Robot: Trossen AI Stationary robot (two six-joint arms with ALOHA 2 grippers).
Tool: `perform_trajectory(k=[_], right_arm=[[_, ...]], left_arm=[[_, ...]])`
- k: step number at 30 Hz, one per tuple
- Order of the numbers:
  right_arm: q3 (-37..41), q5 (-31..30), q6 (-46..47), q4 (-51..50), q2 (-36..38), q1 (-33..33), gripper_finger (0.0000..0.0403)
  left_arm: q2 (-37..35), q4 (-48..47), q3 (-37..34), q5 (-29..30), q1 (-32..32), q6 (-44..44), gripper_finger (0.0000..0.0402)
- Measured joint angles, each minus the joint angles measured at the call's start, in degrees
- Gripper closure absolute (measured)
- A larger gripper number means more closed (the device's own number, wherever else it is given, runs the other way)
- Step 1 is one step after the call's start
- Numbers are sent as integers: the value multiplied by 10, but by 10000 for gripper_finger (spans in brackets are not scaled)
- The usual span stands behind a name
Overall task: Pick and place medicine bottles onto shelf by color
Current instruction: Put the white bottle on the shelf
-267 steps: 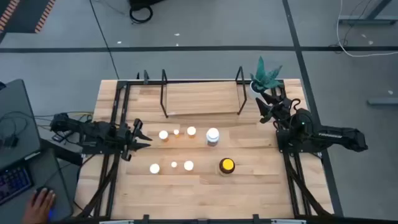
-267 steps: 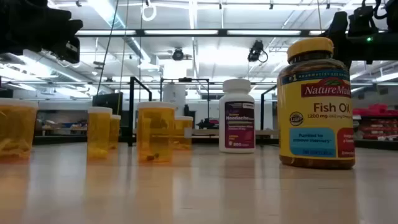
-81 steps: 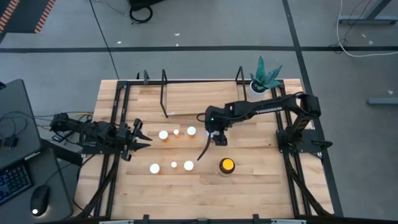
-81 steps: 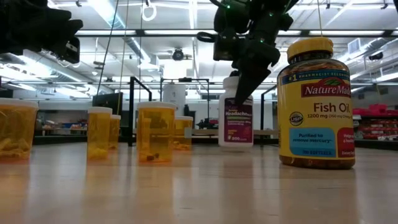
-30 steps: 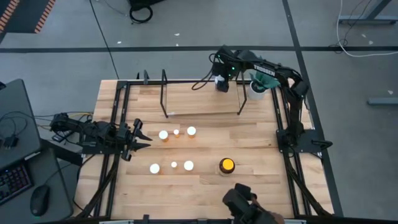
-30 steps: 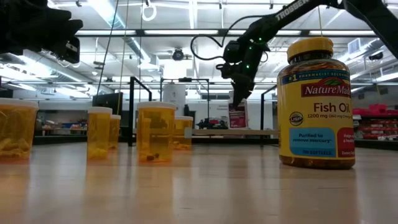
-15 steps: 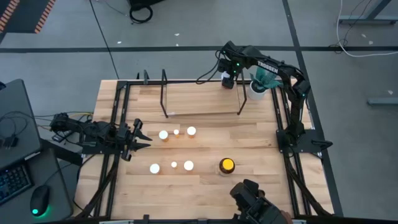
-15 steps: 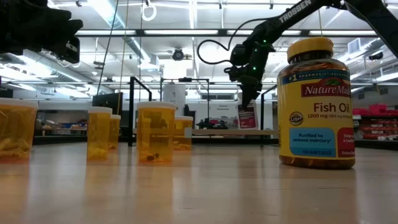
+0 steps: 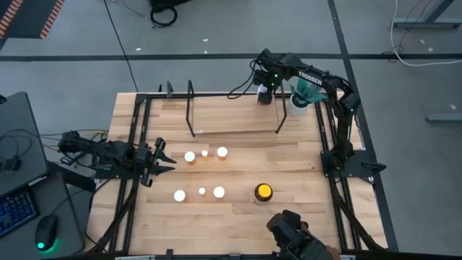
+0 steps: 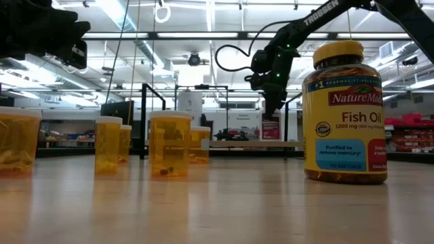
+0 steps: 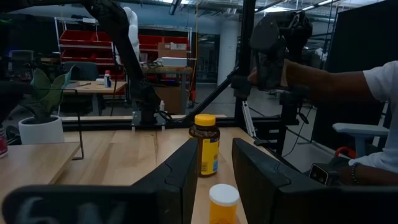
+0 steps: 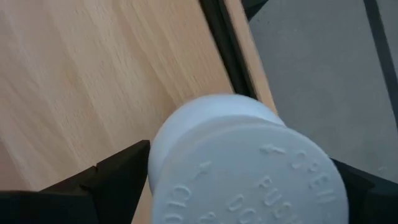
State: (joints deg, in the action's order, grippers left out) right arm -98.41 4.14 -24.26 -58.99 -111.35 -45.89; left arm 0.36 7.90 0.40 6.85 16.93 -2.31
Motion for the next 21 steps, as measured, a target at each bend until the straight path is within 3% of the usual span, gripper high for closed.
perform_trajectory(k=[21], right_arm=[[-2,-1,-2,-3,18,11,41]], left_arm=[[0,0,0,0,0,0,294]])
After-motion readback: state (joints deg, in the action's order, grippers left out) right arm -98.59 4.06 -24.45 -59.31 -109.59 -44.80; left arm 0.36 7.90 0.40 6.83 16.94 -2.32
